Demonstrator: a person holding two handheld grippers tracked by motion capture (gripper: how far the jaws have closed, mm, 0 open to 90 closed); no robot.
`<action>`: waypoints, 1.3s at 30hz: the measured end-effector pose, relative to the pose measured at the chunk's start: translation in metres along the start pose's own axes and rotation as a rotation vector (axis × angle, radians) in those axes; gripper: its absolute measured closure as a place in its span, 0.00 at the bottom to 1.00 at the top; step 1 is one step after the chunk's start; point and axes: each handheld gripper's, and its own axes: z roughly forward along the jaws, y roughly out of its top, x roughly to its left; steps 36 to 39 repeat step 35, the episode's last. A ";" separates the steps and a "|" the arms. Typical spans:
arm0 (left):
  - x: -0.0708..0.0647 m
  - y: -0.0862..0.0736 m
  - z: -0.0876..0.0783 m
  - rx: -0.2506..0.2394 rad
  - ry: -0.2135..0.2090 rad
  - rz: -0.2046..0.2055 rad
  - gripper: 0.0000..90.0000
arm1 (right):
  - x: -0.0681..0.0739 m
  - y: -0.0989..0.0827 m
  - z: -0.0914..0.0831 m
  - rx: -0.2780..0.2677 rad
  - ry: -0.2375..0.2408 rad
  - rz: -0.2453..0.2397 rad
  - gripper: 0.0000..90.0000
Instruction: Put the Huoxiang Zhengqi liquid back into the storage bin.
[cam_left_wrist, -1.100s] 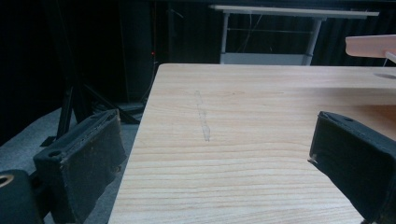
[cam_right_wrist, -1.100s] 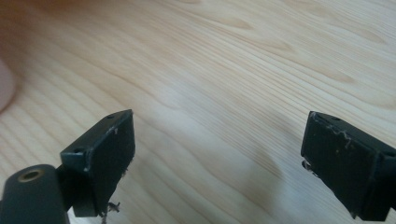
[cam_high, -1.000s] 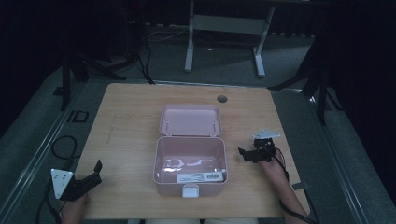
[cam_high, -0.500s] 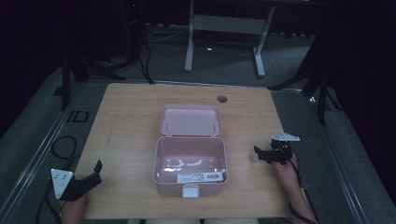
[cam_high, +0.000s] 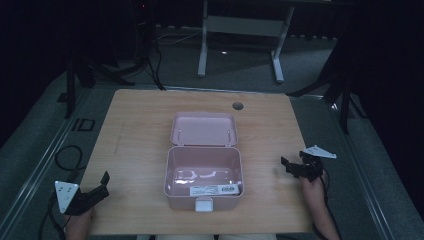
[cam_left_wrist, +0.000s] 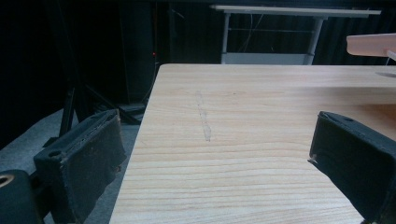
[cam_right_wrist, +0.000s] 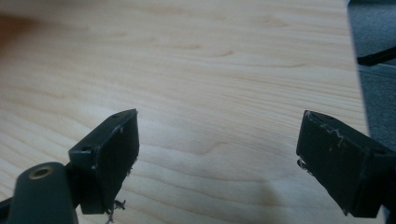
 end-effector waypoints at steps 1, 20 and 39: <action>0.000 0.000 0.000 0.000 0.001 0.000 0.04 | -0.002 -0.001 -0.002 -0.019 0.002 0.014 0.14; 0.000 0.000 0.000 -0.003 -0.002 -0.003 0.04 | -0.011 -0.017 -0.018 -0.078 -0.146 0.042 0.14; 0.000 0.000 -0.001 -0.006 0.001 -0.003 0.04 | -0.011 -0.018 -0.014 -0.058 -0.154 0.033 0.14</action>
